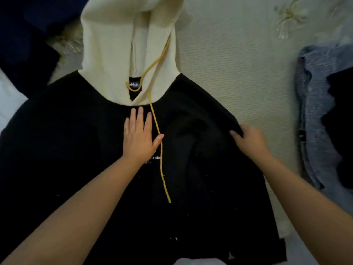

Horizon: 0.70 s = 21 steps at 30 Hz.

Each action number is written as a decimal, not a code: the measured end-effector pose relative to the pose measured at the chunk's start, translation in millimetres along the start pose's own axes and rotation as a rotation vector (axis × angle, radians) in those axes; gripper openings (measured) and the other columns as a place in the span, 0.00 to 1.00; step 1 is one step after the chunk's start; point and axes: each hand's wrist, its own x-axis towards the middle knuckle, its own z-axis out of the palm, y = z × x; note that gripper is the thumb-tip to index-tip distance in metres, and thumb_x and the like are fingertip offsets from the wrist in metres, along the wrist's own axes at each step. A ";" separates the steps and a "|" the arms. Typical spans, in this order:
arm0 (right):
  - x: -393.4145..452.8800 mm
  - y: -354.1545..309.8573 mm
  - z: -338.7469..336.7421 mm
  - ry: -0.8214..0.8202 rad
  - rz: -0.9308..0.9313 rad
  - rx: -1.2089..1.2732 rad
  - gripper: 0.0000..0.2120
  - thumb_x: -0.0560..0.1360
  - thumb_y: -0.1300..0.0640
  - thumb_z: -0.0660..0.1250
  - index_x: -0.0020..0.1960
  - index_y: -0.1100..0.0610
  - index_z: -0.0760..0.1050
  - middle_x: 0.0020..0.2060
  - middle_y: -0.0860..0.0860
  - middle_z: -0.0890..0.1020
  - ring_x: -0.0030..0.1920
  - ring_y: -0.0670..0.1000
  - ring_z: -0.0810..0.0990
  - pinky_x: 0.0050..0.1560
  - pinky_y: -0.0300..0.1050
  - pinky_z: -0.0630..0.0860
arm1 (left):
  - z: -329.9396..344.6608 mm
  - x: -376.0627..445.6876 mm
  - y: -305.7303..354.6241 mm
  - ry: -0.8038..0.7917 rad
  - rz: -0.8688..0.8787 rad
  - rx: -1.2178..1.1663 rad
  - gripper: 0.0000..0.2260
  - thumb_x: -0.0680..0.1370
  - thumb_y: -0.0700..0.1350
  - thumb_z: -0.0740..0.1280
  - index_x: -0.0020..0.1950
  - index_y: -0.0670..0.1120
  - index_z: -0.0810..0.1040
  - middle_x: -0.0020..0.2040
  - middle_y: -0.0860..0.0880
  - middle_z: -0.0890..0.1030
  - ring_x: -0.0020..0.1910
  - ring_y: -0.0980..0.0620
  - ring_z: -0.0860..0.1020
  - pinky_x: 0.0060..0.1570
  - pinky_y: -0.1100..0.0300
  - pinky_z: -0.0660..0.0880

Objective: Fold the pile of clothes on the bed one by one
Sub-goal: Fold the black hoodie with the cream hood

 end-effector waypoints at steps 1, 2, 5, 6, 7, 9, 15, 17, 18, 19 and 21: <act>8.7 2.1 -12.3 0.088 -0.007 -0.077 0.14 0.77 0.56 0.62 0.53 0.66 0.75 0.48 0.68 0.79 0.50 0.65 0.77 0.50 0.53 0.69 | 1.7 2.0 1.5 0.004 -0.009 0.014 0.33 0.77 0.58 0.56 0.75 0.41 0.52 0.75 0.39 0.49 0.74 0.41 0.44 0.71 0.49 0.42; 18.8 3.7 -28.4 0.194 -0.011 -0.161 0.13 0.77 0.55 0.62 0.51 0.66 0.75 0.47 0.68 0.79 0.50 0.65 0.77 0.51 0.53 0.67 | 2.0 4.9 3.9 0.006 -0.019 0.021 0.33 0.77 0.58 0.56 0.75 0.41 0.50 0.76 0.40 0.47 0.74 0.42 0.43 0.71 0.49 0.41; 49.8 2.2 -73.0 0.431 -0.057 -0.293 0.12 0.76 0.55 0.62 0.51 0.64 0.76 0.48 0.66 0.79 0.50 0.64 0.76 0.54 0.52 0.60 | -1.1 14.8 16.3 0.002 -0.053 0.006 0.33 0.78 0.58 0.54 0.75 0.43 0.48 0.76 0.41 0.45 0.74 0.43 0.41 0.71 0.50 0.39; 57.1 0.1 -78.3 0.444 -0.068 -0.315 0.13 0.76 0.55 0.62 0.54 0.63 0.75 0.51 0.65 0.78 0.53 0.63 0.75 0.57 0.53 0.59 | -2.7 17.1 20.6 -0.001 -0.069 0.001 0.33 0.78 0.58 0.54 0.75 0.43 0.47 0.76 0.41 0.44 0.74 0.43 0.41 0.71 0.50 0.40; 61.5 -2.3 -78.0 0.434 -0.065 -0.325 0.14 0.76 0.55 0.61 0.58 0.62 0.73 0.55 0.63 0.77 0.56 0.61 0.74 0.61 0.54 0.57 | -4.7 18.7 24.4 -0.014 -0.088 0.005 0.33 0.78 0.58 0.54 0.75 0.43 0.46 0.76 0.41 0.43 0.74 0.43 0.40 0.71 0.50 0.40; 59.2 -2.9 -68.8 0.388 -0.003 -0.280 0.18 0.77 0.53 0.59 0.64 0.60 0.68 0.61 0.62 0.73 0.61 0.60 0.70 0.66 0.58 0.53 | -8.5 20.1 29.3 -0.043 -0.117 0.026 0.33 0.78 0.58 0.53 0.75 0.43 0.44 0.76 0.41 0.42 0.74 0.44 0.40 0.71 0.49 0.40; -35.3 47.1 -9.6 0.461 0.155 0.070 0.30 0.73 0.49 0.66 0.69 0.63 0.63 0.66 0.61 0.69 0.67 0.59 0.66 0.69 0.60 0.48 | -1.8 -22.2 31.6 0.074 0.034 -0.061 0.32 0.78 0.54 0.58 0.74 0.40 0.50 0.75 0.41 0.50 0.74 0.48 0.42 0.70 0.50 0.40; -69.0 71.9 13.1 0.380 0.273 0.225 0.32 0.73 0.49 0.67 0.70 0.64 0.62 0.67 0.62 0.68 0.67 0.60 0.65 0.69 0.57 0.52 | 10.5 -42.4 35.5 0.026 0.114 -0.053 0.32 0.77 0.55 0.58 0.74 0.40 0.51 0.75 0.41 0.50 0.71 0.51 0.39 0.69 0.53 0.37; -83.1 82.4 22.1 0.336 0.334 0.338 0.31 0.74 0.49 0.66 0.70 0.64 0.61 0.67 0.62 0.68 0.67 0.60 0.66 0.68 0.56 0.56 | 17.0 -50.0 37.2 -0.015 0.143 -0.028 0.32 0.77 0.56 0.58 0.74 0.41 0.51 0.76 0.42 0.49 0.70 0.52 0.38 0.68 0.54 0.35; -93.8 90.6 30.7 0.292 0.391 0.445 0.31 0.74 0.48 0.66 0.70 0.63 0.63 0.65 0.62 0.70 0.65 0.59 0.69 0.67 0.55 0.62 | 23.4 -55.5 38.1 -0.044 0.159 0.017 0.32 0.77 0.57 0.56 0.75 0.42 0.50 0.76 0.43 0.49 0.71 0.52 0.38 0.68 0.55 0.34; -109.2 102.0 47.3 0.183 0.422 0.443 0.27 0.72 0.48 0.67 0.65 0.63 0.68 0.59 0.60 0.75 0.60 0.59 0.74 0.61 0.57 0.70 | 31.8 -60.1 40.1 -0.051 0.173 0.124 0.31 0.77 0.59 0.54 0.75 0.44 0.50 0.76 0.44 0.49 0.74 0.49 0.41 0.69 0.53 0.35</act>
